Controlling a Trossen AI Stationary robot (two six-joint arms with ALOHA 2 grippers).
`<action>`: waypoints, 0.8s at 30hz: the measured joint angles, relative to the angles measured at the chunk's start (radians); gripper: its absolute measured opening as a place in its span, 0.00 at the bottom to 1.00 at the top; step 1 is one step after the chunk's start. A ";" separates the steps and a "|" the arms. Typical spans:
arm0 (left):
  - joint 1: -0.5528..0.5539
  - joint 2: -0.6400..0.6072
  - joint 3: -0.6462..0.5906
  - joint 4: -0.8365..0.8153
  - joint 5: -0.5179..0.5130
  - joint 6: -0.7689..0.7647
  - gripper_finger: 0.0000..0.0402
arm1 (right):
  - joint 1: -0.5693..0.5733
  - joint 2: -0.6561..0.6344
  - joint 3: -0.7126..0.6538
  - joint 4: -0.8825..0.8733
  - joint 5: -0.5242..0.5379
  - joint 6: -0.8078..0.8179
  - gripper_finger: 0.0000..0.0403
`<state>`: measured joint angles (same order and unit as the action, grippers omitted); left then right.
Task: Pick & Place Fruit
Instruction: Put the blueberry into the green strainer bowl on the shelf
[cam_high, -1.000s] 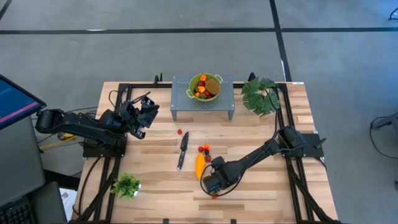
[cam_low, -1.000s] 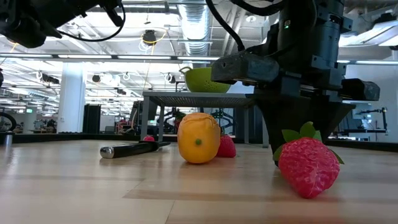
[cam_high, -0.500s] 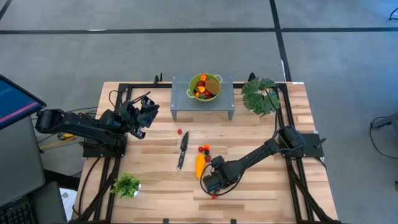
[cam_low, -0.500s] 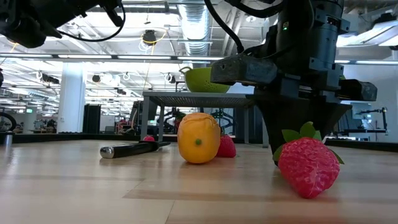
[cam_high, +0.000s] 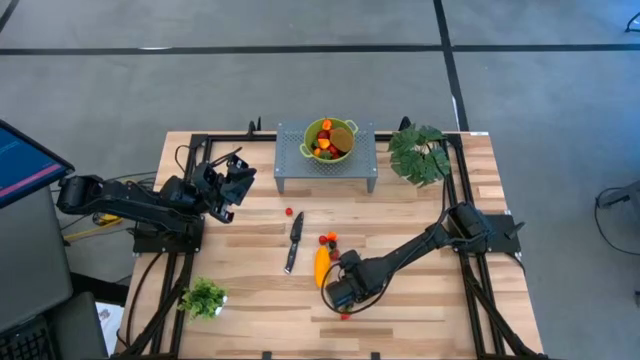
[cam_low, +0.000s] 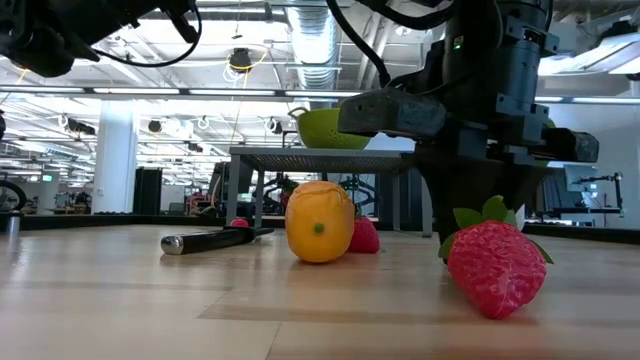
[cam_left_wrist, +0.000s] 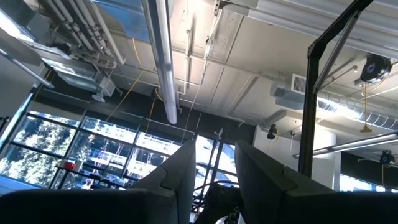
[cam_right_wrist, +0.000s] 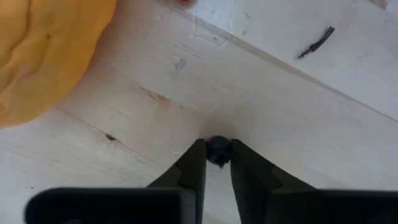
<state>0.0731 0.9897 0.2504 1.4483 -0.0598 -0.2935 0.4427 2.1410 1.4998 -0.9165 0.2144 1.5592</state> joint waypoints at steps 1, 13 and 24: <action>0.000 0.000 0.000 0.000 0.000 0.000 0.26 | 0.000 0.000 0.000 0.000 0.000 -0.008 0.11; 0.000 0.000 0.000 0.000 0.001 0.000 0.26 | -0.017 0.007 0.153 -0.103 0.042 -0.301 0.13; 0.000 0.000 0.000 0.000 0.004 0.000 0.26 | -0.142 0.004 0.363 -0.233 0.146 -0.757 0.13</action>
<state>0.0734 0.9900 0.2504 1.4483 -0.0560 -0.2935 0.3010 2.1452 1.8633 -1.1491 0.3605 0.8021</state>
